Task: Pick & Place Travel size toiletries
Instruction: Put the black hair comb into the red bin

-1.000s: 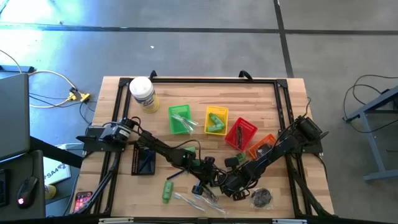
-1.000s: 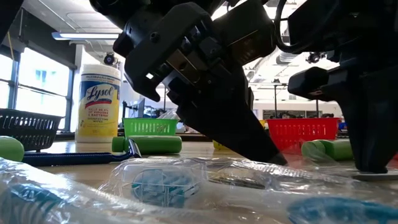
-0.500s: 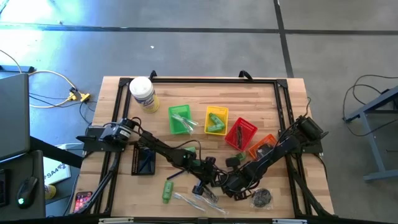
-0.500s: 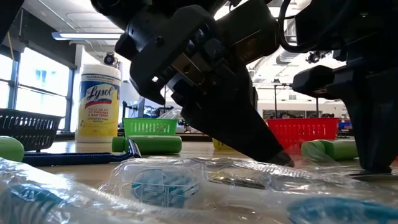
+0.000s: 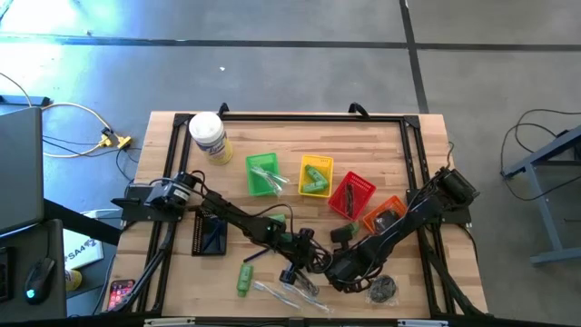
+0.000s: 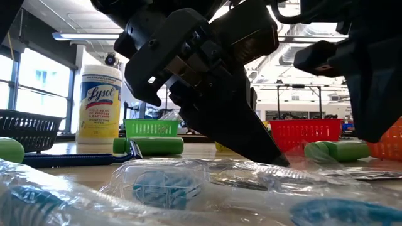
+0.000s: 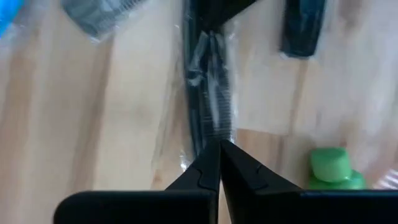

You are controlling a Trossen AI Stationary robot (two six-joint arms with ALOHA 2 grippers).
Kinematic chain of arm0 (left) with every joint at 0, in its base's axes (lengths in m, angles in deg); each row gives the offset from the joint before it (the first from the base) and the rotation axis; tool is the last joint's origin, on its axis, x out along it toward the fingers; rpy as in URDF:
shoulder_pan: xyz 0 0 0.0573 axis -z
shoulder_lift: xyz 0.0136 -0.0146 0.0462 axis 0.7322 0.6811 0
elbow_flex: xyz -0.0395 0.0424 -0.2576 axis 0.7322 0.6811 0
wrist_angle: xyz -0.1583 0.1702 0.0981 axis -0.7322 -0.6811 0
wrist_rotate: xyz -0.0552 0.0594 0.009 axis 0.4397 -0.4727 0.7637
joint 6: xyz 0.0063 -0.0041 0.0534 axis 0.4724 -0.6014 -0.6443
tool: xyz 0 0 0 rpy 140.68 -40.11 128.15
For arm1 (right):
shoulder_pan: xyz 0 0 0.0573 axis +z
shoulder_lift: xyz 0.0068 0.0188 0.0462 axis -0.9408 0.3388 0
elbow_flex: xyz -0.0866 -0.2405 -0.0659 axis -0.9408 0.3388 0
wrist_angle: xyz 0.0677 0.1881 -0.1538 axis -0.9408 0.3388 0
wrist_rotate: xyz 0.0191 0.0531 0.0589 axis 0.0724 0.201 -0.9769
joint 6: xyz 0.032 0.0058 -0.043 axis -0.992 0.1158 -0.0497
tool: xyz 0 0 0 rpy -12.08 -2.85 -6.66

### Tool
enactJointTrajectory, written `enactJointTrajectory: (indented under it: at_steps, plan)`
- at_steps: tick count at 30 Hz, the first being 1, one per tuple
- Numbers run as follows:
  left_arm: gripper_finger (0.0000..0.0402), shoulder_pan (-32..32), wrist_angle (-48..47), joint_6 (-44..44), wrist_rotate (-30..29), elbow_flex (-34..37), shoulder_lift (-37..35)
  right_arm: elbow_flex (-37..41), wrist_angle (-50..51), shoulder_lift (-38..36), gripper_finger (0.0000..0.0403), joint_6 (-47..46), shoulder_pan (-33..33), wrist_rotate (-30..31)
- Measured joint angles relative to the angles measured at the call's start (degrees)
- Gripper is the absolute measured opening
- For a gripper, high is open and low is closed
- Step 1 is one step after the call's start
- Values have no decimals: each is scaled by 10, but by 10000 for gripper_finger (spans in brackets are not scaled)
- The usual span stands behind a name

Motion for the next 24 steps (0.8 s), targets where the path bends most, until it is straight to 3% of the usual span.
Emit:
enactJointTrajectory:
  at_steps: [6, 14, 17, 20, 24]
  plan:
    - [0, 0, 0, -2, -1, 0, 0, 0, -47, 4, 56, 0, -4, -34]
    - [0, 0, 1, 2, -1, 0, -1, 1, -55, 52, 245, 8, -17, -29]
    - [0, 0, 0, 2, -1, 0, -1, -1, -56, 69, 290, 17, -24, -27]
    - [0, 0, 0, 3, -1, 0, -1, -1, -53, 77, 301, 20, -32, -29]
    - [0, 0, -4, 1, 2, 0, -2, -1, -47, 80, 277, 33, -44, -42]
